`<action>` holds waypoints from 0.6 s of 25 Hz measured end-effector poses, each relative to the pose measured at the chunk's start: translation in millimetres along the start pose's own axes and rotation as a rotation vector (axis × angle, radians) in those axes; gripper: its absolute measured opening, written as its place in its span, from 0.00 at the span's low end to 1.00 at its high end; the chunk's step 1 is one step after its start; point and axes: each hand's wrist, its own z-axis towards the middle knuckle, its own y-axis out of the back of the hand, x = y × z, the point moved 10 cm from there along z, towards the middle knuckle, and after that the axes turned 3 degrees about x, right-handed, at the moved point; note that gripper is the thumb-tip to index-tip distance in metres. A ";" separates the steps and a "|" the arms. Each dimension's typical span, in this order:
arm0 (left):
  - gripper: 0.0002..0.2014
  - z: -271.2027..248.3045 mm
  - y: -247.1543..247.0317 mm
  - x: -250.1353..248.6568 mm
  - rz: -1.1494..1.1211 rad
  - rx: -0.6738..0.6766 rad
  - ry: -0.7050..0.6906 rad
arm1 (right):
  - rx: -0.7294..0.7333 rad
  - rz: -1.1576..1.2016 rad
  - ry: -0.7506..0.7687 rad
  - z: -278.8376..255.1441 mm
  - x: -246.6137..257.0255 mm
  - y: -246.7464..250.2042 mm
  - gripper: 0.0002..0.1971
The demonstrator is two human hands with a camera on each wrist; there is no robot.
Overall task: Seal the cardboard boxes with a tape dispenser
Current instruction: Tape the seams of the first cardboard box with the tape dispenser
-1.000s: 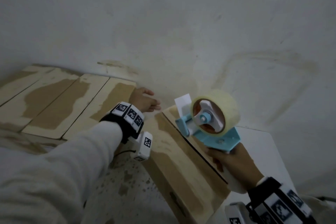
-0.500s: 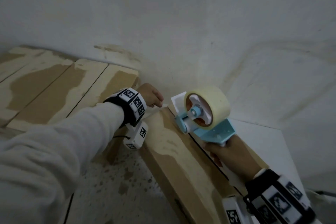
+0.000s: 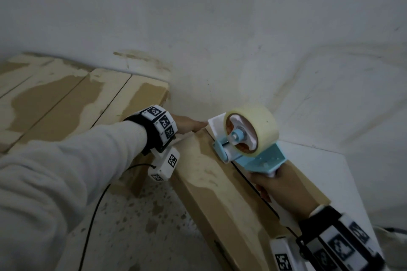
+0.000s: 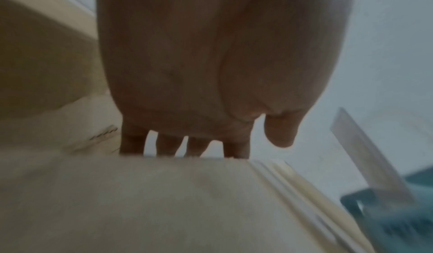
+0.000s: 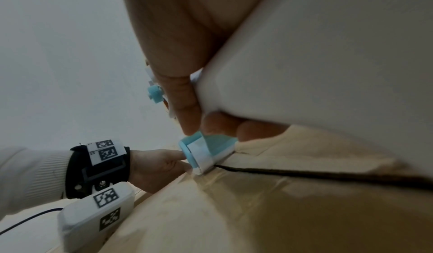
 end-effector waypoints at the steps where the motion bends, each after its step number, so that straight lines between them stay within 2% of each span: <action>1: 0.31 -0.8 0.5 -4.7 0.102 -0.026 -0.043 | -0.002 0.004 -0.004 -0.1 -0.7 0.0 0.13; 3: 0.30 -12.2 -0.2 -17.8 0.324 -0.114 -0.147 | -0.009 0.014 -0.009 -0.3 0.0 0.5 0.12; 6: 0.29 -30.3 -27.8 -37.1 0.386 -0.074 -0.431 | -0.008 -0.021 0.000 -0.8 4.7 1.3 0.10; 7: 0.29 -34.2 -35.9 -36.2 0.425 -0.082 -0.458 | -0.008 -0.046 0.003 -1.1 6.0 1.1 0.09; 9: 0.29 -28.1 -38.3 -26.4 0.508 -0.182 -0.400 | 0.008 -0.093 -0.017 0.2 6.5 -1.2 0.09; 12: 0.26 -20.8 -36.3 -20.7 0.502 -0.320 -0.328 | 0.029 -0.118 -0.066 2.2 5.2 -5.2 0.09; 15: 0.25 -16.5 -34.7 -17.6 0.441 -0.325 -0.325 | 0.034 -0.161 -0.107 3.5 4.6 -3.6 0.07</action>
